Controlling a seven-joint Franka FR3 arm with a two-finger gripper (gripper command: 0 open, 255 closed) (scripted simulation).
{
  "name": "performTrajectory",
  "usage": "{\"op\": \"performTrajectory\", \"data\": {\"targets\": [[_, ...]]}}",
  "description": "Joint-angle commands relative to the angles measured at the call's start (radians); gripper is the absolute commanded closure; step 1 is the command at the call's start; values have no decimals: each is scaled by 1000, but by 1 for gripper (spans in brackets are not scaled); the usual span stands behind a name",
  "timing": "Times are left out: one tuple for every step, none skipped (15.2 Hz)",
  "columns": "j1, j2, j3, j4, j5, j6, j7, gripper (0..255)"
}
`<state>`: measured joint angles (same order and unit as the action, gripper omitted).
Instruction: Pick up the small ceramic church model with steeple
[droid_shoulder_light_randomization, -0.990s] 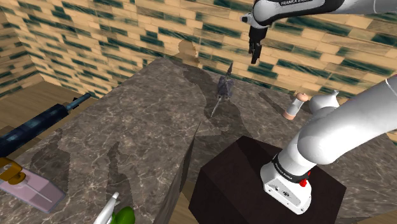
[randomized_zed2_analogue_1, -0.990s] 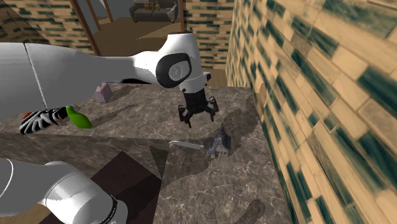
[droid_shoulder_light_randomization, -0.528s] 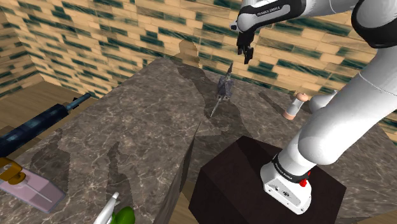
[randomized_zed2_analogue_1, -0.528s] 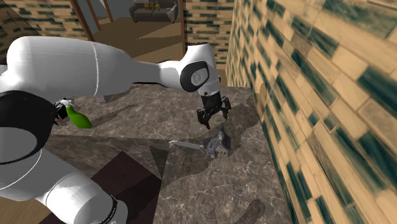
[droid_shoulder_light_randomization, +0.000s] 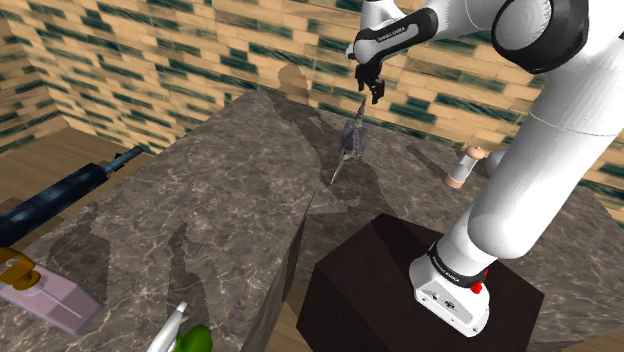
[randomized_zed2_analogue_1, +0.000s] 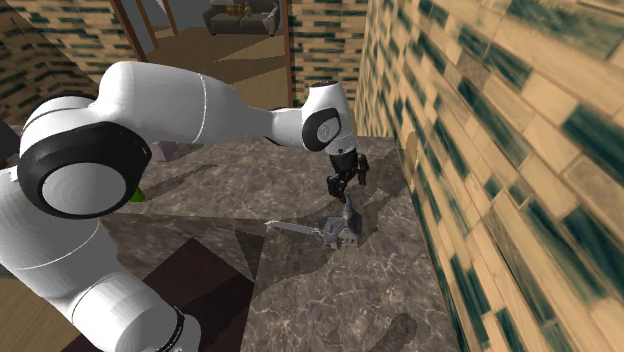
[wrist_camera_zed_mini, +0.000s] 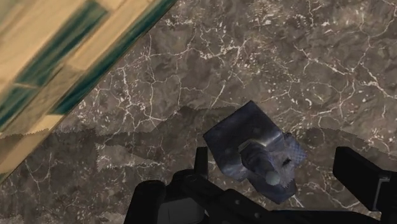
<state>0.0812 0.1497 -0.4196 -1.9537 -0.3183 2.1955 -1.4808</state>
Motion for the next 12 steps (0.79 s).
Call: {"op": "performTrajectory", "data": {"targets": [[-3, 20, 0, -5, 4, 26, -2, 0], [-4, 26, 0, -12, 4, 38, 1, 0], [-5, 32, 0, -19, 4, 50, 4, 0], [-7, 42, 0, -29, 4, 69, 8, 0], [-7, 42, 0, -29, 4, 69, 8, 0], [-7, 42, 0, -29, 4, 69, 8, 0], [-5, 40, 0, -29, 3, 67, 10, 255], [-6, 40, 0, -29, 4, 68, 9, 255], [-6, 41, 0, -28, 4, 68, 9, 255], [-6, 41, 0, -28, 4, 68, 9, 255], [-6, 41, 1, -28, 4, 67, 9, 255], [-5, 41, 1, -28, 4, 67, 10, 255]]}}
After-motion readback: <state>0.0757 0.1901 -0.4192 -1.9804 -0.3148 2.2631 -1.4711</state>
